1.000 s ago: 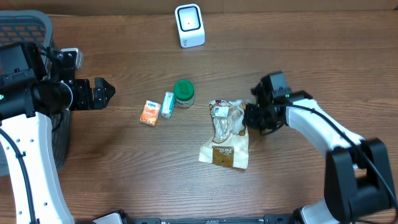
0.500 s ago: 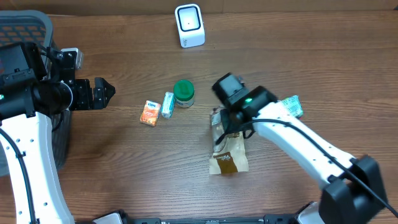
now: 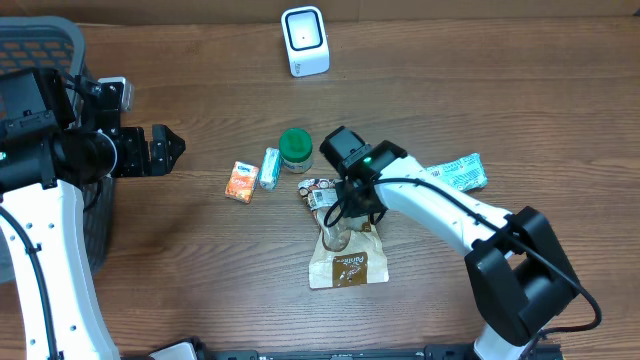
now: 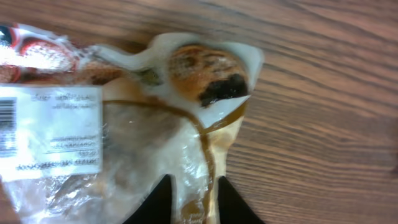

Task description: Scan the item barcode

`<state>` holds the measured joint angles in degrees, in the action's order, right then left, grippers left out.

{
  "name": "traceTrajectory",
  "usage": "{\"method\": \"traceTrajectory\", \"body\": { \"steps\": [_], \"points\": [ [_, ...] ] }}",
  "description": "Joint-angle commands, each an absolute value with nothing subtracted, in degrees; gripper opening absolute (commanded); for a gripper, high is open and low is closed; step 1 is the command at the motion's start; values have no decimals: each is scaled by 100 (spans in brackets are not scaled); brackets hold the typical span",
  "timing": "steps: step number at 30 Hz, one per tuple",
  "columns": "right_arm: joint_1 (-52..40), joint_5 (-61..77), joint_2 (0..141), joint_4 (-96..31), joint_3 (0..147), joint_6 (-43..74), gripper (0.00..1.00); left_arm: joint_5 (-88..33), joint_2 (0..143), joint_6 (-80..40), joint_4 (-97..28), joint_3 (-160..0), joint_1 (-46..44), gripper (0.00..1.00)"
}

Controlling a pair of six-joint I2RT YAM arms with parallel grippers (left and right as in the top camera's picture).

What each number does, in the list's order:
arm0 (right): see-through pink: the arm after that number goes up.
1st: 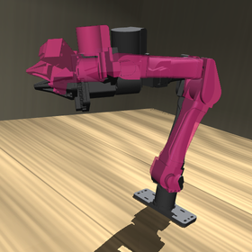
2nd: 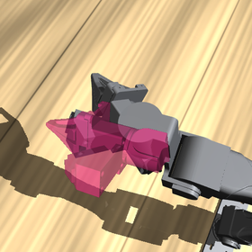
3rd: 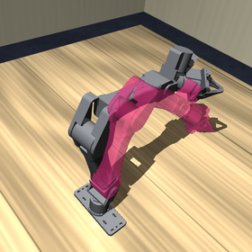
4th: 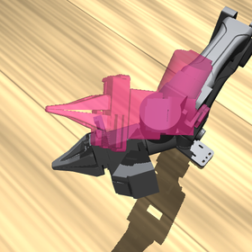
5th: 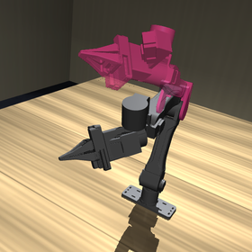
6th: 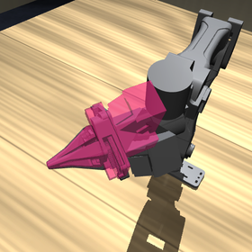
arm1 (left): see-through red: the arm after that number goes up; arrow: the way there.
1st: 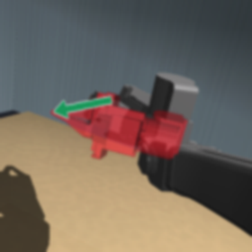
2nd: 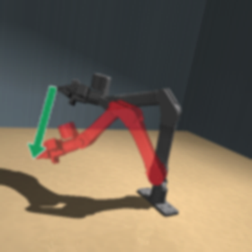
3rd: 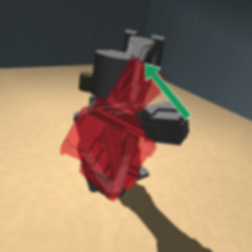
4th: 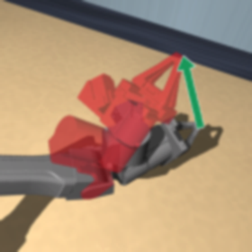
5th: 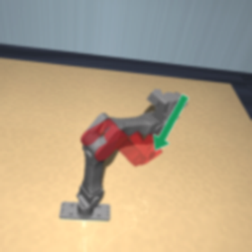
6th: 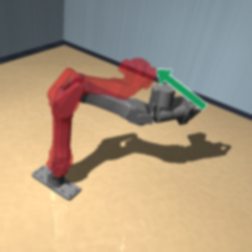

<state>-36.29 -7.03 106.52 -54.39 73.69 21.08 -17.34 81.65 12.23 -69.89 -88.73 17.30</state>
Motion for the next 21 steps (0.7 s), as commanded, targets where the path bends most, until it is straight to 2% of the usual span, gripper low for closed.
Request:
{"method": "traceTrajectory", "body": {
  "steps": [1,3,5,8,12,21],
  "points": [
    [-3166,-351,10652,-5356,7389,2025,32,-1715,8176,1308,-6984,-8853,1756,99],
    [-2794,246,10652,-5201,7389,1634,46,-1715,8176,1308,-6984,-8853,1756,99],
    [-2349,1186,10654,-5002,7387,1055,65,-1715,8176,1310,-6984,-8853,1756,100],
    [-1848,2471,10654,-4864,7328,272,81,-1715,8176,1310,-6982,-8855,1756,100],
    [-1527,3114,10659,-4952,7148,-207,85,-1715,8176,1310,-6982,-8855,1756,100],
    [-1542,3183,10659,-4224,6344,-165,87,-1715,8176,1308,-6984,-8853,1756,100]
  ]
}}
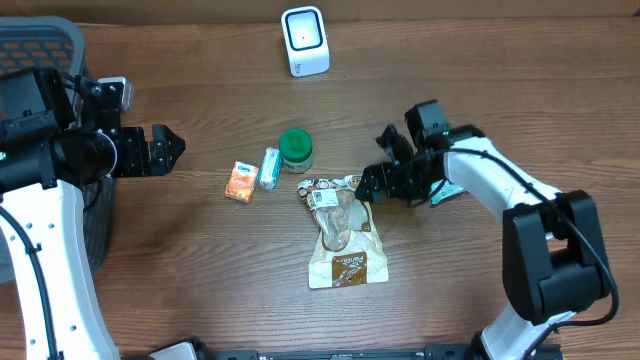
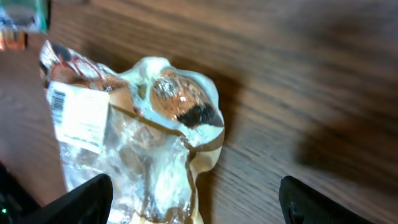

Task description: Scan the item barcode

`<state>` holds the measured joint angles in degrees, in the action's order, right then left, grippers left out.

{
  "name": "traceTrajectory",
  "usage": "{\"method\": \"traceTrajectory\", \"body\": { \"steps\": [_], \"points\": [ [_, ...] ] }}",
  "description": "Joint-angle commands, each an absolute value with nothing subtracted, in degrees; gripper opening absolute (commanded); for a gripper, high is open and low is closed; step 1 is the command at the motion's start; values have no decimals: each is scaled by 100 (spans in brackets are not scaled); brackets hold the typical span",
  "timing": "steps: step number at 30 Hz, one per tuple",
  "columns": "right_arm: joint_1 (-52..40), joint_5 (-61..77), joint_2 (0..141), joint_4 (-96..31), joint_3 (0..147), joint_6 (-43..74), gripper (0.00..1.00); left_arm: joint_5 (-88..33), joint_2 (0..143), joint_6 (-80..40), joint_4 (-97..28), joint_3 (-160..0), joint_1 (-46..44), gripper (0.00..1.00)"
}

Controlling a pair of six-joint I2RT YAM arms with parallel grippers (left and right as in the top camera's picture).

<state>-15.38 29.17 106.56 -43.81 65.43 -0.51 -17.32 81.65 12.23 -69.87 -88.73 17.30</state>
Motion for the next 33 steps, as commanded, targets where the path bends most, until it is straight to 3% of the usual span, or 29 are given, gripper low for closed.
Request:
{"method": "traceTrajectory", "body": {
  "steps": [1,24,29,33],
  "points": [
    [-1542,3232,10659,-4141,6278,-154,87,-1715,8176,1308,-6984,-8853,1756,100],
    [-2110,3094,10665,-3177,5424,344,87,-1717,8176,1308,-6982,-8853,1756,100],
    [-2110,3079,10665,-3179,5402,344,78,-1715,8176,1310,-6982,-8853,1756,100],
    [-2095,3114,10663,-3291,5540,342,77,-1715,8176,1310,-6984,-8853,1756,100]
  ]
}}
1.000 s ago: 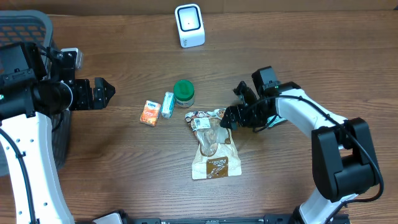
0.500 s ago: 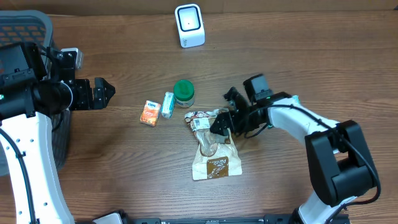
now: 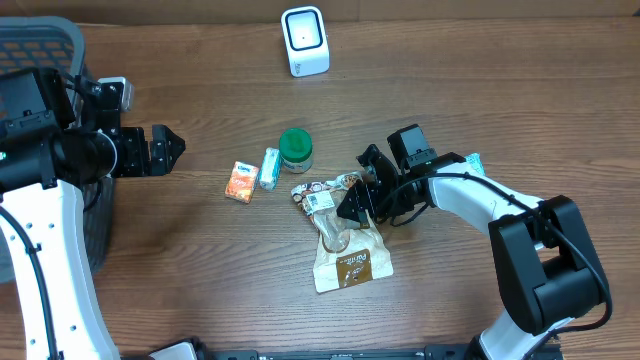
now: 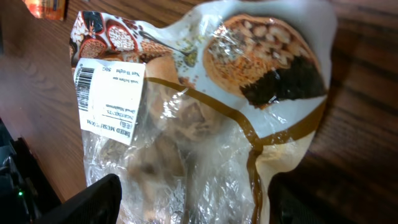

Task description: Scan the item barcode

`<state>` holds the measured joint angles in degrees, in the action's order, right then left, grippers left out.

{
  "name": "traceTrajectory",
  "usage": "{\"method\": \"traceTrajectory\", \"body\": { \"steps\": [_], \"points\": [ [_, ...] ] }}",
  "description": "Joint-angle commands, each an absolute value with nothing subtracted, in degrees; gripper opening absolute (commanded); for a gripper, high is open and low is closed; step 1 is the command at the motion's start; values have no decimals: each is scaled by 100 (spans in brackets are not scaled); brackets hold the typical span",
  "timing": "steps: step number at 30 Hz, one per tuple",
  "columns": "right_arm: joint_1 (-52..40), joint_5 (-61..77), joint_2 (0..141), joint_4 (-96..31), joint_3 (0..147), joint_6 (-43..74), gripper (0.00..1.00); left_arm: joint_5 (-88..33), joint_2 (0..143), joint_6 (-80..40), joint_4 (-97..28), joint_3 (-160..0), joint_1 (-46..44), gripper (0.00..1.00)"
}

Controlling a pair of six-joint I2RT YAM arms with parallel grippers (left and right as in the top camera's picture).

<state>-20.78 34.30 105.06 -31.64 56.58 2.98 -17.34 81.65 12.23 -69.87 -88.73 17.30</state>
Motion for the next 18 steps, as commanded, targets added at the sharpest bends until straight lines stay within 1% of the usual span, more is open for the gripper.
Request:
{"method": "traceTrajectory", "body": {
  "steps": [1,4,8,13,18],
  "points": [
    [-2088,3114,10663,-3330,5594,342,77,-1715,8176,1308,-6984,-8855,1756,100],
    [-2088,3103,10663,-3350,5649,340,78,-1717,8176,1310,-6984,-8855,1756,100],
    [-2126,2790,10665,-3433,5457,336,82,-1717,8176,1310,-6984,-8853,1756,99],
    [-2123,2982,10665,-3253,5081,344,82,-1717,8176,1308,-6984,-8853,1756,100],
    [-2121,3232,10665,-3127,5019,473,81,-1715,8176,1308,-6984,-8853,1756,100]
  ]
}}
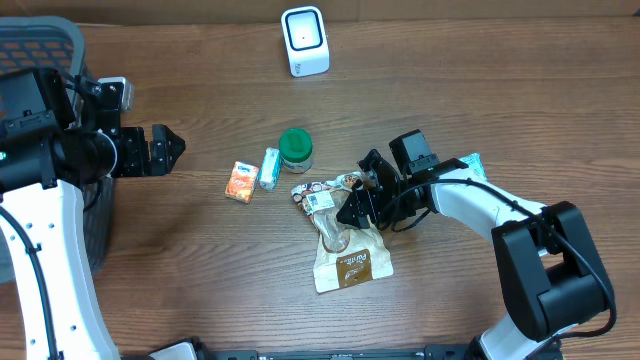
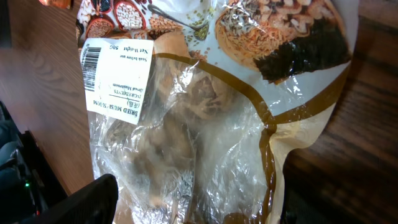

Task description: Scan the item barcode

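The item is a clear and brown bag of dried mushrooms point(image 1: 348, 250) lying flat on the table, with a white barcode label point(image 2: 115, 78) facing up near its top. My right gripper point(image 1: 357, 206) is open and low over the bag's upper right part. In the right wrist view the bag point(image 2: 205, 112) fills the frame and the gripper point(image 2: 199, 202) has one finger on either side of it. The white scanner point(image 1: 305, 40) stands at the far edge. My left gripper point(image 1: 168, 148) hovers far to the left, shut and holding nothing.
A green-lidded jar point(image 1: 295, 148), an orange packet point(image 1: 239, 182) and a green and white packet point(image 1: 269, 168) lie just left of the bag. A teal packet point(image 1: 462, 170) lies behind my right arm. A dark basket point(image 1: 45, 40) stands at the far left.
My right gripper, still open, has come a little closer to the bag, which now fills more of the wrist view. The bag and the left arm have not moved.
My right gripper was first shut on the bag's edge. Then it was open and drawn back to the right, with the bag left flat on the table. After that it was back over the bag's upper right, and it now straddles the bag, open.
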`<state>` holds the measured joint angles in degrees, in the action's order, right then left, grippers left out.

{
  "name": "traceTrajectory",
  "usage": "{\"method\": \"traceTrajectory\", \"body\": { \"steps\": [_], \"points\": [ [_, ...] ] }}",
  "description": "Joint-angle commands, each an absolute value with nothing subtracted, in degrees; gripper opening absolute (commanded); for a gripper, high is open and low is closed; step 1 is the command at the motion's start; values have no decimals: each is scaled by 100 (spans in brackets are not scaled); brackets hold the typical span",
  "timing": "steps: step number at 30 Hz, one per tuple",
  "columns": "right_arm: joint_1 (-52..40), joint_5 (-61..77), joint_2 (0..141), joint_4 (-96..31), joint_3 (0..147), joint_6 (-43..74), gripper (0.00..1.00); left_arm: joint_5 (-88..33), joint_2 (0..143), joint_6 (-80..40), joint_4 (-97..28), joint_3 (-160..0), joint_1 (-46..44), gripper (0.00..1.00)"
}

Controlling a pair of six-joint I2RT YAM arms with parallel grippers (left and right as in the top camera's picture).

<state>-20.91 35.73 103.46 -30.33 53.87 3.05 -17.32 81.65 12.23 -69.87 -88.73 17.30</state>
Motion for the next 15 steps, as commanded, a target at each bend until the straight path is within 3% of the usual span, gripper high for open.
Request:
{"method": "traceTrajectory", "body": {
  "steps": [1,5,13,15],
  "points": [
    [-2147,3264,10665,-3103,5019,473,80,-1715,8176,1310,-6982,-8853,1756,100],
    [-2283,3336,10665,-3026,5019,449,80,-1717,8176,1310,-6982,-8855,1756,100],
    [-2281,3859,10807,-2751,5019,449,52,-1715,8176,1310,-6984,-8853,1756,100],
    [-2281,4193,10967,-2536,5019,451,49,-1715,8176,1310,-6984,-8855,1756,100]
  ]
}}
